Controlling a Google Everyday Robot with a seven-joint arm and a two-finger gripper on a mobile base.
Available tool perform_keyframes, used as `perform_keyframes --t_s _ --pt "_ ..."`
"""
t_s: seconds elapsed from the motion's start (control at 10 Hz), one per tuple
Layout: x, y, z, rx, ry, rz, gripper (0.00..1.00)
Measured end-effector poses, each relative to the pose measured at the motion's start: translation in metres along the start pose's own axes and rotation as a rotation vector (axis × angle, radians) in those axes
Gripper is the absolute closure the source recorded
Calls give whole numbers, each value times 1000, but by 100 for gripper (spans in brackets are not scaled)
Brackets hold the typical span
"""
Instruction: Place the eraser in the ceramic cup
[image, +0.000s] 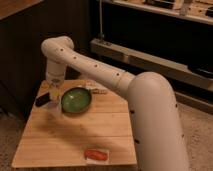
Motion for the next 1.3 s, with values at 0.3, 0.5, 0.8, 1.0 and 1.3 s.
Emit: perform_keyframes --t_s 0.3,0.5,0.8,1.0,1.3 --pt "-22 22 -13 -24 -63 10 100" --pt "-25 23 -19 -33 -151 -2 100" --pt "-25 17 -18 -31 -186 -14 99" --pt "-32 15 -8 -7 -161 3 80" --pt "-35 15 4 17 -154 13 52"
